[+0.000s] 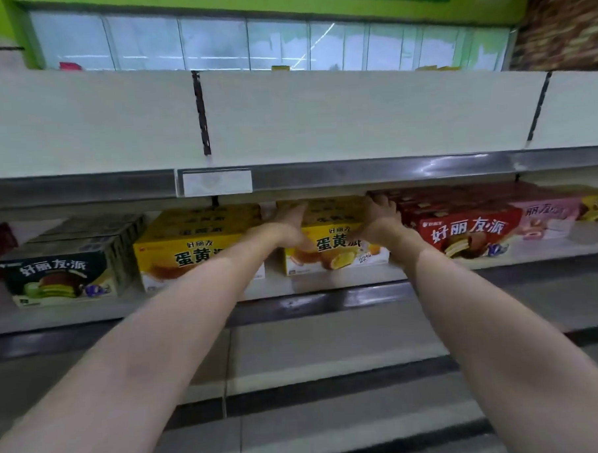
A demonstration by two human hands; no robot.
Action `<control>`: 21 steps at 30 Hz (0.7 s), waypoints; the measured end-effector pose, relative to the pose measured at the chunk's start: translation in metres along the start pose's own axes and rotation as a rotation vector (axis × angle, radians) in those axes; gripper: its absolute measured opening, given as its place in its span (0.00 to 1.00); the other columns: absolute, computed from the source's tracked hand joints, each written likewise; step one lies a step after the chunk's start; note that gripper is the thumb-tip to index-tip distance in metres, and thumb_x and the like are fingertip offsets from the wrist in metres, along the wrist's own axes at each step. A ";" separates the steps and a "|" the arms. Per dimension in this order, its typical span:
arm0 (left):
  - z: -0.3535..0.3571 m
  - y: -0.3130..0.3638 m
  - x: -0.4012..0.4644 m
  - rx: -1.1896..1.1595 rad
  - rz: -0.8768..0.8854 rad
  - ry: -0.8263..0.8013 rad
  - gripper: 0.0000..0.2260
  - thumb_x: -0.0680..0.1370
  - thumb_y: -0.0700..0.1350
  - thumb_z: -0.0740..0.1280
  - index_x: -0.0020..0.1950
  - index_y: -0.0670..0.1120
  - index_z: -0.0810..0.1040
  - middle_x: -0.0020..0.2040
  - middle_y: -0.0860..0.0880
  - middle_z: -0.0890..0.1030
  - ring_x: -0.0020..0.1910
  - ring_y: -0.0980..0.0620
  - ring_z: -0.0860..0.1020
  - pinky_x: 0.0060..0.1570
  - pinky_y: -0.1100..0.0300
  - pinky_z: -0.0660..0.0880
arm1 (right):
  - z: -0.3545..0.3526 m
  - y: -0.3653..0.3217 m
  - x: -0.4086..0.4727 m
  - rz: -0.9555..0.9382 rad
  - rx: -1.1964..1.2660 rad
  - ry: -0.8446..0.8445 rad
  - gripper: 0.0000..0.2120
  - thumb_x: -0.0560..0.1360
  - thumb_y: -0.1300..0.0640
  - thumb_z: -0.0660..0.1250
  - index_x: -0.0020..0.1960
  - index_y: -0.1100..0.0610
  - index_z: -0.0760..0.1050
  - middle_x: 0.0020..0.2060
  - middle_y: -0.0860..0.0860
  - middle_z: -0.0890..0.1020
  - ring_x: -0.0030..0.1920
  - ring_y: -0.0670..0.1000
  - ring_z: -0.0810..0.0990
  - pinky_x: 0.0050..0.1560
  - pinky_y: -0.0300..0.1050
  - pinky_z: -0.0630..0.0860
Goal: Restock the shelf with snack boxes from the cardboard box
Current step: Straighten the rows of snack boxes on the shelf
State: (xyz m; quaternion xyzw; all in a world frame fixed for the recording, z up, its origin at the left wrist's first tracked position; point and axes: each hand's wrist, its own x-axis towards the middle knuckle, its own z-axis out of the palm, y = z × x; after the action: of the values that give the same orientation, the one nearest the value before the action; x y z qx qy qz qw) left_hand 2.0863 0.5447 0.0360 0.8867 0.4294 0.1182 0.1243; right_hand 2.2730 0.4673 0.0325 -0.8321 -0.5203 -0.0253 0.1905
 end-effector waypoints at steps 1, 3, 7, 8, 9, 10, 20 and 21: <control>0.000 0.004 0.005 0.021 -0.022 -0.025 0.48 0.71 0.50 0.77 0.81 0.53 0.47 0.81 0.47 0.53 0.78 0.44 0.56 0.75 0.48 0.60 | -0.002 0.006 0.006 -0.017 0.013 -0.021 0.52 0.63 0.44 0.81 0.78 0.53 0.57 0.76 0.57 0.58 0.74 0.64 0.57 0.75 0.60 0.59; 0.000 0.012 0.014 0.067 -0.064 -0.044 0.50 0.70 0.49 0.78 0.81 0.52 0.47 0.80 0.46 0.54 0.77 0.43 0.59 0.72 0.49 0.64 | -0.003 0.015 0.018 -0.048 0.025 -0.083 0.55 0.62 0.41 0.81 0.79 0.53 0.56 0.77 0.57 0.57 0.76 0.63 0.56 0.75 0.58 0.59; 0.000 0.018 0.033 0.066 -0.129 -0.064 0.53 0.67 0.47 0.81 0.81 0.53 0.48 0.79 0.46 0.59 0.75 0.43 0.63 0.70 0.52 0.67 | -0.004 0.039 0.030 -0.073 0.009 -0.347 0.42 0.69 0.39 0.76 0.76 0.53 0.63 0.76 0.52 0.64 0.73 0.57 0.66 0.70 0.50 0.69; -0.001 0.020 0.035 0.079 -0.146 -0.077 0.52 0.67 0.49 0.80 0.81 0.53 0.48 0.79 0.46 0.59 0.75 0.43 0.63 0.70 0.52 0.66 | -0.005 0.042 0.031 -0.054 0.069 -0.396 0.38 0.70 0.44 0.76 0.74 0.53 0.65 0.73 0.51 0.69 0.67 0.55 0.73 0.61 0.46 0.75; -0.002 0.021 0.036 0.094 -0.172 -0.089 0.52 0.67 0.51 0.80 0.81 0.53 0.49 0.79 0.46 0.59 0.75 0.43 0.63 0.69 0.52 0.65 | -0.009 0.043 0.029 -0.085 0.080 -0.395 0.34 0.69 0.47 0.78 0.71 0.53 0.69 0.68 0.52 0.74 0.59 0.54 0.77 0.51 0.43 0.78; -0.002 0.022 0.036 0.111 -0.198 -0.100 0.51 0.67 0.54 0.79 0.81 0.54 0.50 0.79 0.47 0.59 0.75 0.43 0.63 0.69 0.52 0.65 | -0.012 0.042 0.030 -0.076 0.131 -0.395 0.34 0.65 0.48 0.80 0.67 0.53 0.72 0.62 0.52 0.77 0.53 0.53 0.78 0.46 0.43 0.77; 0.016 0.031 0.035 0.133 -0.247 -0.138 0.57 0.56 0.67 0.80 0.79 0.57 0.55 0.77 0.51 0.63 0.73 0.44 0.66 0.67 0.49 0.69 | -0.007 0.051 0.046 -0.188 0.119 -0.385 0.44 0.51 0.37 0.82 0.62 0.54 0.76 0.59 0.51 0.80 0.56 0.53 0.80 0.58 0.51 0.79; 0.019 0.032 0.034 0.162 -0.237 -0.092 0.60 0.51 0.70 0.79 0.78 0.61 0.54 0.78 0.52 0.63 0.74 0.43 0.65 0.68 0.46 0.69 | -0.008 0.050 0.048 -0.218 0.089 -0.384 0.52 0.44 0.32 0.81 0.64 0.52 0.75 0.59 0.50 0.80 0.57 0.54 0.80 0.58 0.52 0.79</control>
State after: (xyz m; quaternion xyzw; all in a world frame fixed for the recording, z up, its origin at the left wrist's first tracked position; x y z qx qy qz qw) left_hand 2.1364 0.5501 0.0324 0.8415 0.5329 0.0271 0.0850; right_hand 2.3395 0.4865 0.0365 -0.7510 -0.6347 0.1363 0.1207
